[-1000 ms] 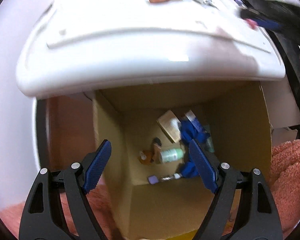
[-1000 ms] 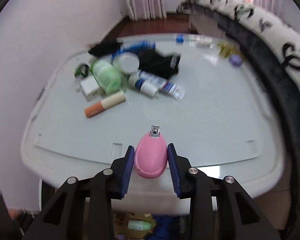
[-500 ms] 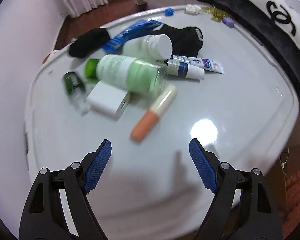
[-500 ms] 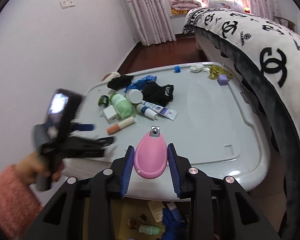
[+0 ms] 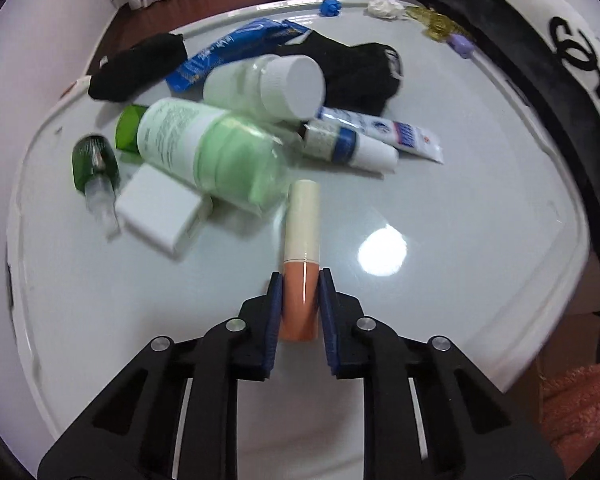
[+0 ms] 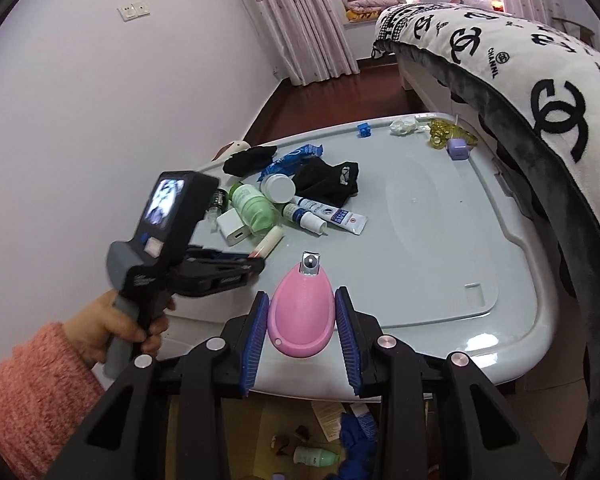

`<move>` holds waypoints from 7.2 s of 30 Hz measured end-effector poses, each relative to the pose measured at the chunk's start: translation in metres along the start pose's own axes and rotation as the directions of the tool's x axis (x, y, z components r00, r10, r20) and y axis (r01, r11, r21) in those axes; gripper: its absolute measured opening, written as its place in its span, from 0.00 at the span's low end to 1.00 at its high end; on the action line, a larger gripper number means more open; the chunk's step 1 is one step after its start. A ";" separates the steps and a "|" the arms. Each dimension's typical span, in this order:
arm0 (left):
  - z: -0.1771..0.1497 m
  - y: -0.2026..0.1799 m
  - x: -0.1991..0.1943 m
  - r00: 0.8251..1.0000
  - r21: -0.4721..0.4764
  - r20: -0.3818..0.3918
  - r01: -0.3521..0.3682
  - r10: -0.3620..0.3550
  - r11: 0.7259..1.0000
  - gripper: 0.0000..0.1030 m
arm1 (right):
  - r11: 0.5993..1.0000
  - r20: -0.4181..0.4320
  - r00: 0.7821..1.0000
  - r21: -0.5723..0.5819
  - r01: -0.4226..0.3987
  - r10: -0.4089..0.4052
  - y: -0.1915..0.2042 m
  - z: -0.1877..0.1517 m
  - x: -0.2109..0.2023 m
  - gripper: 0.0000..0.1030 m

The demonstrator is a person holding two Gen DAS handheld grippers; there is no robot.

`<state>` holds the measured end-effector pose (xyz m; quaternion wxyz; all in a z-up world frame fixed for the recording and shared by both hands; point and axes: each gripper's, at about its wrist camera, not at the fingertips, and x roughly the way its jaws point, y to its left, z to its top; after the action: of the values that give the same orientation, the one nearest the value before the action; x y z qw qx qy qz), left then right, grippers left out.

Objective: Collect trash
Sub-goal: 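Drop the pink compact and orange lipstick into the cardboard box with both tools, then grasp the green cream jar with the right tool while the left tool grasps the white charger, then drop the green cream jar and white charger into the cardboard box with both tools, then grasp the white-capped jar with the right tool while the left tool grasps the green dropper bottle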

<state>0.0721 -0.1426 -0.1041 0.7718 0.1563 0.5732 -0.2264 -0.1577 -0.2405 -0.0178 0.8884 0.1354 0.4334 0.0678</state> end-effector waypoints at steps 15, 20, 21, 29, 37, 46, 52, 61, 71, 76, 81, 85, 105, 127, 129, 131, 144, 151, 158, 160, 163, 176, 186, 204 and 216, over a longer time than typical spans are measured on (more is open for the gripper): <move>-0.162 -0.035 -0.085 0.994 -0.047 0.018 0.108 -0.107 0.993 0.17 | 1.000 -0.079 0.997 -0.027 0.004 -0.006 0.025 -0.045 0.000 0.33; -0.208 -0.051 -0.047 0.989 -0.096 -0.116 0.078 -0.089 0.992 0.17 | 0.999 -0.230 0.973 0.038 0.014 -0.005 0.028 -0.099 0.021 0.33; -0.217 -0.055 -0.034 0.985 -0.090 -0.163 0.046 -0.060 0.995 0.17 | 0.998 -0.268 0.963 0.046 0.038 -0.024 0.027 -0.110 0.027 0.33; -0.235 -0.036 0.026 0.932 -0.209 -0.354 0.001 -0.076 0.978 0.66 | 0.978 -0.495 0.852 0.018 0.207 -0.171 0.008 -0.155 0.077 0.77; -0.237 -0.042 0.028 0.936 -0.199 -0.348 -0.024 -0.047 0.980 0.73 | 0.964 -0.508 0.830 -0.006 0.265 -0.231 0.003 -0.163 0.084 0.77; -0.233 -0.035 0.013 0.961 -0.242 -0.272 -0.013 -0.055 0.970 0.73 | 0.961 -0.504 0.829 -0.007 0.276 -0.242 0.003 -0.167 0.079 0.77; -0.222 -0.028 -0.017 0.981 -0.275 -0.175 0.027 -0.078 0.961 0.73 | 0.969 -0.471 0.861 0.044 0.242 -0.194 0.001 -0.155 0.069 0.77; -0.148 0.034 -0.097 0.995 -0.388 0.082 -0.018 0.054 0.921 0.74 | 1.000 -0.186 0.982 -0.012 0.022 -0.024 0.044 -0.063 0.022 0.78; -0.105 0.105 -0.111 0.958 -0.497 0.160 -0.132 0.240 0.858 0.81 | 0.958 -0.186 0.980 -0.262 -0.113 0.065 0.113 0.053 0.120 0.65; -0.117 0.125 -0.101 0.978 -0.543 0.147 -0.044 0.146 0.839 0.81 | 0.945 -0.244 0.968 -0.326 -0.024 -0.060 0.118 0.090 0.202 0.58; -0.113 0.121 -0.094 0.988 -0.526 0.143 0.022 0.063 0.850 0.81 | 0.900 -0.276 0.940 -0.431 0.067 -0.202 0.119 0.105 0.247 0.55; -0.109 0.116 -0.088 0.990 -0.523 0.136 0.032 0.046 0.852 0.81 | 0.891 -0.339 0.901 -0.441 0.103 -0.272 0.108 0.111 0.281 0.50; -0.072 0.117 -0.043 0.994 -0.622 0.104 0.090 -0.032 0.777 0.81 | 0.982 -0.167 0.984 -0.183 0.036 -0.068 0.060 0.038 0.078 0.47; 0.064 0.085 0.030 0.957 -0.637 -0.117 -0.277 0.265 0.720 0.42 | 0.994 -0.090 0.992 -0.040 -0.097 0.093 0.018 0.001 0.020 0.47; 0.052 0.081 0.017 0.962 -0.628 -0.102 -0.261 0.255 0.734 0.42 | 0.996 -0.090 0.992 -0.022 -0.087 0.085 0.013 0.002 0.021 0.47; 0.037 0.076 0.001 0.966 -0.608 -0.075 -0.243 0.249 0.756 0.42 | 0.998 -0.083 0.995 -0.023 -0.062 0.060 0.011 0.002 0.021 0.47; -0.141 0.008 -0.073 0.984 -0.396 -0.029 -0.174 0.177 0.902 0.41 | 0.997 -0.172 0.984 -0.078 0.028 -0.042 0.032 -0.051 0.033 0.47; -0.212 -0.005 -0.008 0.974 -0.427 -0.224 -0.074 -0.026 0.901 0.41 | 0.996 -0.338 0.937 -0.020 0.084 -0.085 0.033 -0.123 0.049 0.47; -0.233 -0.010 0.040 0.934 -0.403 -0.353 -0.097 -0.056 0.910 0.67 | 0.976 -0.473 0.857 -0.025 0.217 -0.202 0.011 -0.166 0.079 0.70; -0.233 -0.013 0.038 0.937 -0.383 -0.346 -0.106 -0.036 0.918 0.67 | 0.968 -0.467 0.851 -0.044 0.248 -0.239 0.009 -0.166 0.081 0.70; -0.234 -0.018 0.030 0.949 -0.368 -0.314 -0.103 -0.019 0.924 0.69 | 0.968 -0.464 0.855 -0.022 0.251 -0.232 0.006 -0.164 0.080 0.70; -0.221 -0.020 -0.006 0.984 -0.381 -0.168 -0.126 0.065 0.916 0.70 | 0.976 -0.398 0.894 -0.020 0.217 -0.207 0.009 -0.153 0.064 0.70; -0.169 0.007 -0.076 0.986 -0.431 0.029 -0.135 0.164 0.892 0.77 | 0.969 -0.246 0.942 -0.156 0.194 -0.228 0.043 -0.065 0.054 0.80; -0.142 0.067 -0.066 0.993 -0.553 0.088 -0.014 0.075 0.833 0.84 | 0.772 -0.251 0.931 -0.634 0.050 -0.266 0.138 0.099 0.248 0.84; -0.145 0.069 -0.057 0.997 -0.570 0.071 0.015 0.031 0.822 0.84 | 0.830 -0.305 0.918 -0.556 0.044 -0.254 0.128 0.085 0.240 0.40</move>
<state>-0.0231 -0.0021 -0.0931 0.8058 -0.0876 0.5837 -0.0476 0.0568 -0.0767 -0.1095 0.7960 -0.1693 0.5640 0.1400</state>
